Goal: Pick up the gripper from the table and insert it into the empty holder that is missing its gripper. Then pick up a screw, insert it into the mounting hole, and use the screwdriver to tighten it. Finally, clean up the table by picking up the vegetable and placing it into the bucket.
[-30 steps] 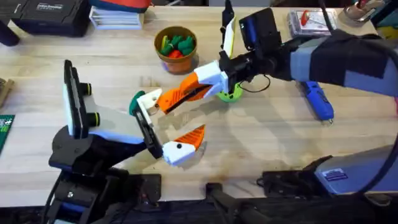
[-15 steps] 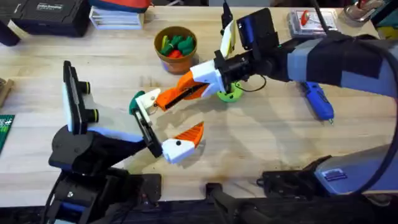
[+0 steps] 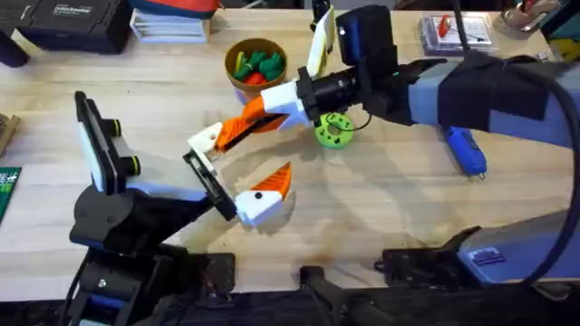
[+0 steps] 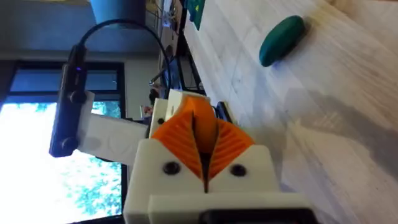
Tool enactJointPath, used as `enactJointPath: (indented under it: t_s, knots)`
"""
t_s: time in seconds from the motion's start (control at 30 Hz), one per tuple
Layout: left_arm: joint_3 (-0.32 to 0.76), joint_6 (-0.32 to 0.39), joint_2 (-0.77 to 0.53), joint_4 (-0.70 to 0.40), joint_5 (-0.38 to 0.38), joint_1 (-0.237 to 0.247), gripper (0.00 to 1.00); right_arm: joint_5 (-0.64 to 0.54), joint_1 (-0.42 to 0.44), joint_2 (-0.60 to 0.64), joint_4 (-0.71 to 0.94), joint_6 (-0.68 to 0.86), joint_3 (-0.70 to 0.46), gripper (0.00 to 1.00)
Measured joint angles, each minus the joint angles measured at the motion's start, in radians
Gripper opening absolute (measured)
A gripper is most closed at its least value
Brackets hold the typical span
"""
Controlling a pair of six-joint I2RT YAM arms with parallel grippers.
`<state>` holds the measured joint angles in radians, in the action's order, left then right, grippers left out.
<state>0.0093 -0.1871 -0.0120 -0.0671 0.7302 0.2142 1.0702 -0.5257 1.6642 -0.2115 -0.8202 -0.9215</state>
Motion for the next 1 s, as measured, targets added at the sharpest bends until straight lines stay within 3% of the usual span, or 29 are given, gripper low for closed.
enactJointPath:
  t_s: [0.33,0.5,1.0]
  knots:
    - [0.0,0.0,0.0,0.002,-0.055,-0.002,0.986,-0.059,-0.043,0.003,-0.048,-0.022,0.0,0.006]
    - [0.0,-0.002,0.0,0.003,-0.062,-0.004,0.987,-0.083,-0.085,0.003,-0.069,-0.027,0.0,0.006]
    - [0.0,-0.002,0.0,0.002,-0.06,-0.004,0.986,-0.102,-0.091,0.003,-0.077,-0.047,0.0,0.017]
